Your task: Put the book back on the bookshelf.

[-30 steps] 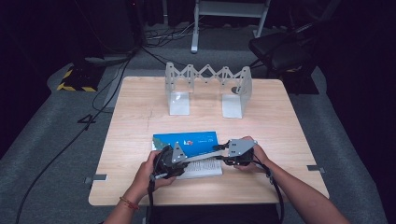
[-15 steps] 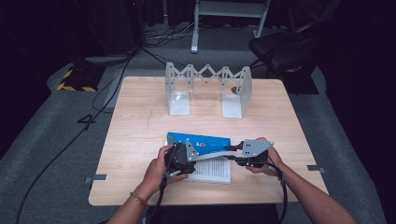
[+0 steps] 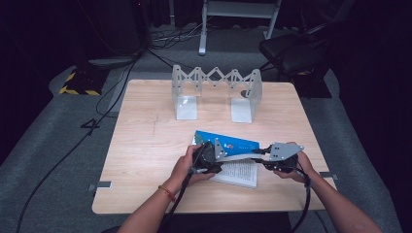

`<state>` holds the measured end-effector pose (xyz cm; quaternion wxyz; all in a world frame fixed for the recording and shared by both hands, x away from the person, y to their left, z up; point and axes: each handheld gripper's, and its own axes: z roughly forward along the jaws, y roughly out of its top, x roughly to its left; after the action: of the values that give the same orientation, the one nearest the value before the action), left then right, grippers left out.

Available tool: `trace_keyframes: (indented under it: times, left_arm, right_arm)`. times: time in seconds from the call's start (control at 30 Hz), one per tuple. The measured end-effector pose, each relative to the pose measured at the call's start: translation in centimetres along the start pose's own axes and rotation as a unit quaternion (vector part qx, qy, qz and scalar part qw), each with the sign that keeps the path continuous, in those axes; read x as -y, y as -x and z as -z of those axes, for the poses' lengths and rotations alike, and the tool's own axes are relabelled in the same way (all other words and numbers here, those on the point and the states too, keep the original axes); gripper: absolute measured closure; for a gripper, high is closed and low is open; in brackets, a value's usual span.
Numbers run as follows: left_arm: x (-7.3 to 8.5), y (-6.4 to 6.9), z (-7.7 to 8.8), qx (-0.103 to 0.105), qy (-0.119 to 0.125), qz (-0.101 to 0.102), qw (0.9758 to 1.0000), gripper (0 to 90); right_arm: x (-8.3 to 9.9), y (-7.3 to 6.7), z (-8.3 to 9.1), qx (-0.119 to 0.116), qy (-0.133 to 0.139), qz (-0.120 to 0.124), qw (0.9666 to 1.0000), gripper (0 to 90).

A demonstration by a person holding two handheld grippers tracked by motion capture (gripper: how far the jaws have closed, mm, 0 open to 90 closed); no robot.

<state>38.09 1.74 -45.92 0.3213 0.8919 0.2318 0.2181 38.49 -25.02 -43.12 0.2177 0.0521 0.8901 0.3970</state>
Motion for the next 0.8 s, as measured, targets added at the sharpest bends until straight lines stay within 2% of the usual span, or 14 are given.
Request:
trace_keyframes:
  times: [0.07, 0.13, 0.2, 0.23, 0.27, 0.33, 0.37, 0.47, 0.53, 0.57, 0.63, 0.7, 0.77, 0.8]
  left_arm:
    - [-0.3, 0.4, -0.1, -0.005, -0.003, -0.005, 1.0, 45.9]
    - [-0.5, 1.2, 0.0, -0.012, -0.016, -0.022, 0.9996, 51.5]
    - [-0.7, 1.5, 0.1, -0.017, -0.02, -0.027, 0.9993, 54.6]
    - [-1.0, 1.8, 0.4, -0.018, -0.024, -0.024, 0.9993, 55.7]
    - [-1.2, 1.8, 0.6, -0.019, -0.017, -0.018, 0.9995, 55.0]
    - [-1.6, 1.8, 1.0, -0.004, -0.007, -0.002, 1.0, 48.4]
    - [-1.6, 1.8, 1.0, -0.004, -0.007, -0.002, 1.0, 43.0]
    - [-1.5, 1.7, 0.8, -0.003, -0.001, 0.003, 1.0, 42.4]
    - [-1.3, 1.6, 0.7, -0.006, -0.001, 0.004, 1.0, 50.4]
    - [-1.2, 1.6, 0.5, -0.003, -0.001, 0.001, 1.0, 50.4]
    - [-1.0, 1.6, 0.5, 0.009, 0.003, -0.011, 0.9999, 59.6]
    - [-0.9, 1.8, 0.4, 0.008, 0.006, -0.015, 0.9998, 63.4]
    - [-0.7, 1.7, 0.5, 0.013, 0.018, -0.014, 0.9997, 64.6]
    - [-0.6, 1.6, 0.5, 0.013, 0.024, -0.015, 0.9995, 67.1]
  right_arm:
    - [0.4, 0.1, 0.2, 0.001, 0.003, -0.006, 1.0, 71.5]
    - [0.7, 0.1, 0.3, 0.001, 0.003, -0.01, 0.9999, 71.1]
    - [0.6, -0.1, 0.3, 0.003, -0.002, -0.007, 1.0, 70.9]
    - [0.4, -0.2, 0.3, 0.006, -0.007, -0.007, 0.9999, 70.7]
    - [0.3, -0.2, 0.3, 0.007, -0.008, -0.007, 0.9999, 70.7]
    - [0.2, 0.0, 0.4, 0.008, -0.01, -0.012, 0.9998, 70.7]
    - [0.1, 0.0, 0.4, 0.008, -0.01, -0.014, 0.9998, 70.6]
    - [-0.2, 0.2, 0.4, 0.01, -0.014, -0.016, 0.9997, 70.1]
    - [-0.3, 0.2, 0.4, 0.011, -0.015, -0.014, 0.9997, 70.0]
    - [-0.4, 0.1, 0.3, 0.012, -0.018, -0.012, 0.9997, 69.6]
    - [-0.4, 0.1, 0.3, 0.014, -0.018, -0.011, 0.9997, 68.2]
    - [-0.3, 0.0, 0.2, 0.015, -0.018, -0.011, 0.9997, 64.8]
    - [-0.1, 0.2, 0.2, 0.015, -0.013, -0.031, 0.9993, 58.0]
    - [0.5, 0.5, 0.2, 0.014, 0.001, -0.066, 0.9977, 46.9]
